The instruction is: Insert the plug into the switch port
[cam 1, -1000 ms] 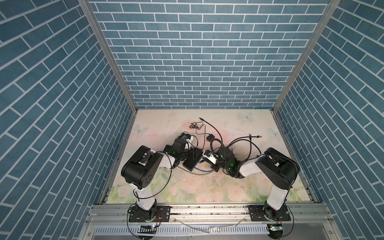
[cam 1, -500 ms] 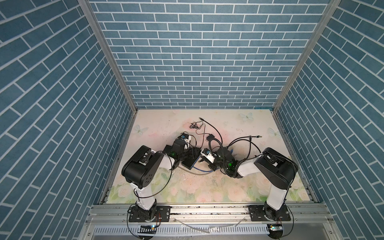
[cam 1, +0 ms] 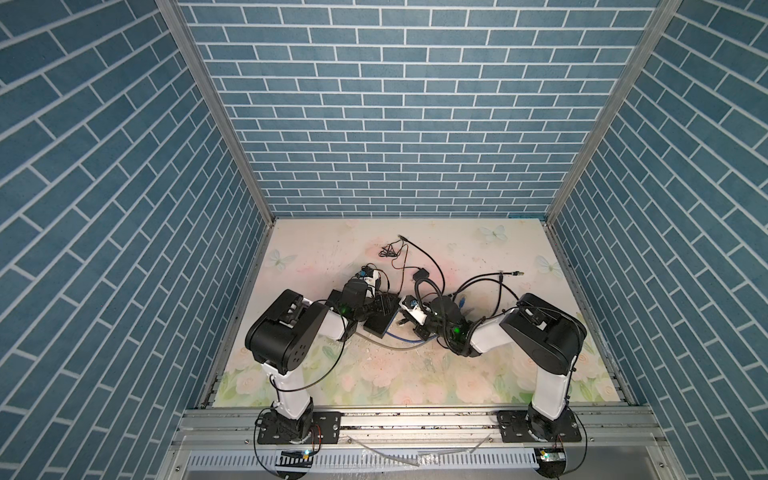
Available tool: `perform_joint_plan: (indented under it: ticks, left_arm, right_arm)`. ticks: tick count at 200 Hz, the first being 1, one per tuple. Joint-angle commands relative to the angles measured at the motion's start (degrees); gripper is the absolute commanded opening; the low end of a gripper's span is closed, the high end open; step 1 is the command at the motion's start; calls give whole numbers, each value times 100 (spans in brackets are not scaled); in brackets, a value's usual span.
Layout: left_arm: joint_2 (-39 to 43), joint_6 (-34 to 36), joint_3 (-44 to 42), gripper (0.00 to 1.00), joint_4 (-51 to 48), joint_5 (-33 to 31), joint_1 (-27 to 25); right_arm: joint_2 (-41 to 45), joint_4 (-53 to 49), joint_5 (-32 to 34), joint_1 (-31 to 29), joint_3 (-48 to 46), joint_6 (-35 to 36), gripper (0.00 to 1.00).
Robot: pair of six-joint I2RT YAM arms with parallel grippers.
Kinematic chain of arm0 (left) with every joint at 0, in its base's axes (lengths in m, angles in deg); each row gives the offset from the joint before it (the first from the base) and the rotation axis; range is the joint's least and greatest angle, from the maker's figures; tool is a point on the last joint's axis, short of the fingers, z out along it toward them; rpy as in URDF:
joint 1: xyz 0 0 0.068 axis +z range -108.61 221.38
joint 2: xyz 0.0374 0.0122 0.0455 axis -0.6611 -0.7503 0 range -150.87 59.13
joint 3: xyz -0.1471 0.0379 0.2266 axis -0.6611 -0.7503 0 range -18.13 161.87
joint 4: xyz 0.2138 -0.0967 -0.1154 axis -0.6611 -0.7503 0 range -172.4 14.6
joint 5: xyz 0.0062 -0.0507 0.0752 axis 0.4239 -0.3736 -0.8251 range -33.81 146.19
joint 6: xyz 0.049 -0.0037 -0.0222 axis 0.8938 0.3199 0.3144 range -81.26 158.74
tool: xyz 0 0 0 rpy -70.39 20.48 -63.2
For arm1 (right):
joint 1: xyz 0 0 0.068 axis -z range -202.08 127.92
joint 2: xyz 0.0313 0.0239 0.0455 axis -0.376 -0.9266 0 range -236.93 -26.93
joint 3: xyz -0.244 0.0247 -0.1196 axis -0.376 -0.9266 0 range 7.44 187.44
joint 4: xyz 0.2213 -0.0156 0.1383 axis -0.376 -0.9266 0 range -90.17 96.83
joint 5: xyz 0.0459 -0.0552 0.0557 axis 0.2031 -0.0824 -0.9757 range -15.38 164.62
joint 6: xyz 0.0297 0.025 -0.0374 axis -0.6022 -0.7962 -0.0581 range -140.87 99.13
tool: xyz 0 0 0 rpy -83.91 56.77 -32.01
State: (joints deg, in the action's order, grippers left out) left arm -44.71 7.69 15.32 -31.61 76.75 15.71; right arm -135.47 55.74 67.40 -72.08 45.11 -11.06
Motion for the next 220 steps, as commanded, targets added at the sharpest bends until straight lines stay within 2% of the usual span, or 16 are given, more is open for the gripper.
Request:
perform_joint_plan:
  ticks: [1, 32, 64, 85, 168, 220]
  left_arm:
    - [-240, -147, -277, 61, -558, 1341, -265]
    - [-164, -101, -240, 60, -560, 1623, -264]
    - [-155, -59, -227, 60, -592, 1601, -280]
    - [-181, -58, -220, 60, -562, 1616, -321]
    - [-190, 379, -13, 58, -965, 1863, -597]
    - [-257, 671, 76, 57, -974, 2231, -832]
  right_arm:
    - [-24, 1498, -40, -80, 153, -241, 0]
    - [64, 1340, -233, -94, 204, -218, 0]
    - [130, 159, -211, -129, 611, -160, 0]
    - [104, -201, -204, -152, 764, -79, 0]
    - [-35, -89, -281, -160, 1217, 121, 0]
    - [-193, -220, -631, -164, 1718, 341, 0]
